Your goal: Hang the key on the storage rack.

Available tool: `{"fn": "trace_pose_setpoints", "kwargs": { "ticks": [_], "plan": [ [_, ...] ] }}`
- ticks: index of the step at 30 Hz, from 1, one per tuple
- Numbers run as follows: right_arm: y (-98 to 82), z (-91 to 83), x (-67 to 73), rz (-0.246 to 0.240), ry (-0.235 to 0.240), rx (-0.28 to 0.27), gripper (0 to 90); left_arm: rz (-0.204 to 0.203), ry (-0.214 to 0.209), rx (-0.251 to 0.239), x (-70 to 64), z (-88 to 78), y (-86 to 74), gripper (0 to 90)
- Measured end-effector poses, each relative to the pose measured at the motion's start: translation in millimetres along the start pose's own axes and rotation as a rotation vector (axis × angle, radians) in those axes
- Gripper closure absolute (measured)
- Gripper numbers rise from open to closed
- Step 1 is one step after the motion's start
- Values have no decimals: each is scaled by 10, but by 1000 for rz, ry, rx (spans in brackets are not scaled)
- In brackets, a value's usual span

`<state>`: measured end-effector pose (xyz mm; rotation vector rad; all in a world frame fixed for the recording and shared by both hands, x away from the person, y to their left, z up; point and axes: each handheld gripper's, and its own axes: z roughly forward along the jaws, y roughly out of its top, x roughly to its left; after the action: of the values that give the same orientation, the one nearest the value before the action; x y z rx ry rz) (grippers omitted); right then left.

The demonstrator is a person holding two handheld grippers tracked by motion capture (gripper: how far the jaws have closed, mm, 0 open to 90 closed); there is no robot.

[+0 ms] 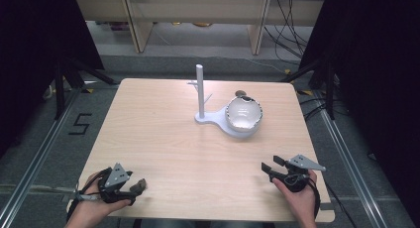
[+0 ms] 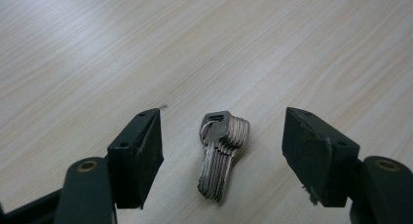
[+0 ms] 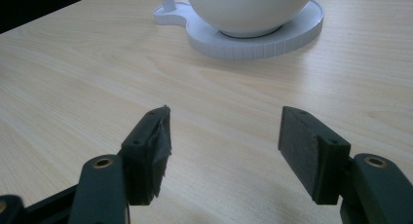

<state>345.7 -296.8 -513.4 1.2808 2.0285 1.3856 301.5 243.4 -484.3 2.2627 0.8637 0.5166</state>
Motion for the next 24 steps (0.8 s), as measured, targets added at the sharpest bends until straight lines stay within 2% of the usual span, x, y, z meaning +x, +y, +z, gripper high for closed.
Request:
{"fn": "trace_pose_setpoints", "kwargs": {
  "ticks": [2,3,4,5,6,7,8,9,10,11,12,14,15,16,17,18,19,20,21,22,23,24],
  "plan": [
    [-1,0,-3,-3,-7,2,372,10,-4,7,7,-4,11,310],
    [-4,-6,18,27,-5,11,372,7,-1,11,6,-7,23,310],
    [-2,2,-11,-4,-7,2,372,17,-2,18,14,-13,31,310],
    [-2,2,-12,-4,-7,1,372,10,4,14,12,-13,38,310],
    [-2,3,-12,-3,-7,2,372,40,4,25,33,-28,57,310],
    [-4,10,-13,-8,-7,0,371,45,1,18,41,-24,61,310],
    [-5,3,19,28,-4,8,371,42,0,18,45,-22,66,310],
    [-3,3,-7,-9,-10,2,371,41,7,14,45,-19,68,310],
    [-2,2,2,2,-6,6,370,55,6,30,58,-26,75,310],
    [-5,10,-3,-3,-9,-5,369,17,10,18,38,-11,69,310],
    [-3,3,-5,-5,-11,2,369,31,-7,39,54,-21,72,310],
    [-2,1,3,10,-6,6,369,55,-18,49,80,-14,84,310],
    [-3,9,2,4,-8,1,369,41,-19,50,73,-5,84,310],
    [0,10,-1,1,-7,3,369,49,-24,67,81,-1,97,310],
    [-3,18,-2,0,-7,-7,368,43,-26,63,72,10,104,312],
    [-4,20,-3,-2,-6,-7,368,30,-35,94,68,3,117,311],
    [-3,17,-3,-3,-8,-6,367,36,-34,98,67,15,137,311],
    [-3,26,-7,-4,1,-14,366,76,-40,123,90,13,165,310],
    [0,16,-7,-1,9,-5,366,75,-48,129,83,26,178,312],
    [1,20,-7,9,12,1,365,94,-66,175,97,19,210,321],
    [1,24,-8,9,16,0,365,121,-67,183,105,32,233,325],
    [-1,28,-10,3,15,-2,365,111,-78,197,92,49,247,328]
  ]
}}
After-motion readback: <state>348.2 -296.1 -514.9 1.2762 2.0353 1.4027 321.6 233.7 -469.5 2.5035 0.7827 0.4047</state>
